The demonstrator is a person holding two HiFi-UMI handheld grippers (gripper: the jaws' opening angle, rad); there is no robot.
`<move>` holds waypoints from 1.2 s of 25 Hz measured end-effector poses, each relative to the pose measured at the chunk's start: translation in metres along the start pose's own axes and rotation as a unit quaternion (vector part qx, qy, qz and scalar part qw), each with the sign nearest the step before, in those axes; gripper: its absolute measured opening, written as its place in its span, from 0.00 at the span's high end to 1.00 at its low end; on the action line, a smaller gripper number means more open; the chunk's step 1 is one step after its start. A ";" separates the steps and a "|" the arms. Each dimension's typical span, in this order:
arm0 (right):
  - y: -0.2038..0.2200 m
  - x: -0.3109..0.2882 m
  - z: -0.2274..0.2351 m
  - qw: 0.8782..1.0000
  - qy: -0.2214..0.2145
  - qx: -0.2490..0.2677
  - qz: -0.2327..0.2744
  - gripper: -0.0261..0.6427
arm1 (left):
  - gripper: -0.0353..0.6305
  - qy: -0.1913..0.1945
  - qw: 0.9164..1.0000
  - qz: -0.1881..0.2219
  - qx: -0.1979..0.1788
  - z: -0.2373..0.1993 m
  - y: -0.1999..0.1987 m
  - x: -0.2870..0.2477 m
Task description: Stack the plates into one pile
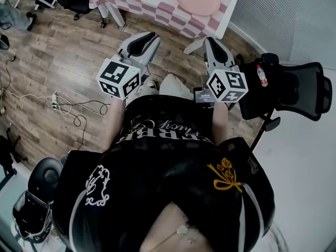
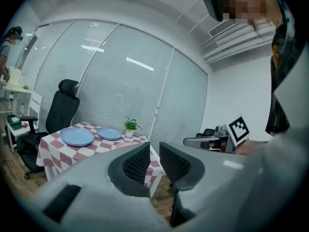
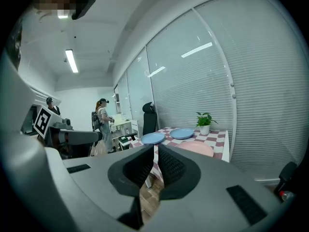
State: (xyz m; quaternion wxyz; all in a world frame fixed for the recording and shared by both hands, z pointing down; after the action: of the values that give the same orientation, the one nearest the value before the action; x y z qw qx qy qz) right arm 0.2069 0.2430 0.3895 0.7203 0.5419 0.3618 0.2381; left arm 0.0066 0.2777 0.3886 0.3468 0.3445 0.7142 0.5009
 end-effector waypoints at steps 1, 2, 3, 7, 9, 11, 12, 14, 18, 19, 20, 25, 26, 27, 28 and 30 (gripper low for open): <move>0.003 -0.001 0.001 1.000 0.001 -0.002 -0.004 0.92 | 0.84 0.002 1.000 -0.002 0.001 -0.001 0.001 -0.003; 0.004 -0.003 0.002 1.000 0.001 -0.003 -0.007 0.92 | 0.84 0.004 1.000 -0.003 0.002 -0.003 0.002 -0.005; 0.005 -0.005 0.003 1.000 0.001 -0.004 -0.009 0.92 | 0.84 0.006 1.000 -0.003 0.004 -0.004 0.001 -0.008; 0.002 -0.019 0.013 1.000 -0.001 -0.011 -0.010 0.92 | 0.84 0.007 1.000 -0.006 0.004 -0.015 -0.004 -0.026; 0.003 -0.030 0.022 1.000 -0.002 -0.015 -0.013 0.92 | 0.84 0.006 1.000 -0.010 0.003 -0.021 -0.005 -0.037; 0.004 -0.045 0.033 1.000 -0.005 -0.020 -0.015 0.92 | 0.84 0.003 1.000 -0.015 0.001 -0.028 -0.005 -0.047; 0.003 -0.053 0.039 1.000 -0.006 -0.022 -0.015 0.92 | 0.84 0.002 1.000 -0.018 -0.001 -0.032 -0.006 -0.052; -0.001 -0.070 0.052 1.000 -0.009 -0.025 -0.014 0.92 | 0.84 -0.001 1.000 -0.025 -0.005 -0.040 -0.008 -0.065; -0.014 -0.103 0.082 1.000 -0.012 -0.024 -0.011 0.92 | 0.84 -0.005 0.999 -0.041 -0.005 -0.058 -0.013 -0.095; -0.019 -0.111 0.092 1.000 -0.012 -0.024 -0.010 0.92 | 0.84 -0.004 0.999 -0.044 -0.006 -0.061 -0.015 -0.105; -0.023 -0.118 0.102 1.000 -0.011 -0.025 -0.009 0.92 | 0.84 -0.001 0.999 -0.046 -0.007 -0.064 -0.017 -0.116; -0.034 -0.147 0.159 0.999 0.004 -0.049 -0.002 0.92 | 0.84 0.012 0.997 -0.069 -0.017 -0.073 -0.023 -0.173; -0.035 -0.149 0.169 0.998 0.008 -0.058 0.004 0.92 | 0.84 0.015 0.997 -0.076 -0.021 -0.074 -0.023 -0.183; -0.036 -0.151 0.180 0.998 0.013 -0.067 0.008 0.92 | 0.84 0.017 0.996 -0.083 -0.026 -0.075 -0.023 -0.192; -0.036 -0.153 0.191 0.997 0.019 -0.074 0.009 0.92 | 0.84 0.017 0.995 -0.089 -0.030 -0.077 -0.023 -0.202; -0.034 -0.157 0.211 0.996 0.030 -0.081 0.005 0.92 | 0.84 0.017 0.994 -0.097 -0.035 -0.081 -0.024 -0.219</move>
State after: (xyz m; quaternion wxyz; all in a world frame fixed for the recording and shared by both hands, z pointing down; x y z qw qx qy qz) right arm 0.2711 -0.0110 0.4304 0.7496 0.4758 0.3601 0.2865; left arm 0.0493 0.0490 0.4195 0.3935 0.2524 0.7320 0.4956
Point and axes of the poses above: the fingertips, and each gripper's own axes: x backward along the fingers, z to its right, y out of its underside, the point moved 4 cm from there along x, backward along the fingers, and after that the axes turned 6 degrees about -y, right-handed, at the moved point
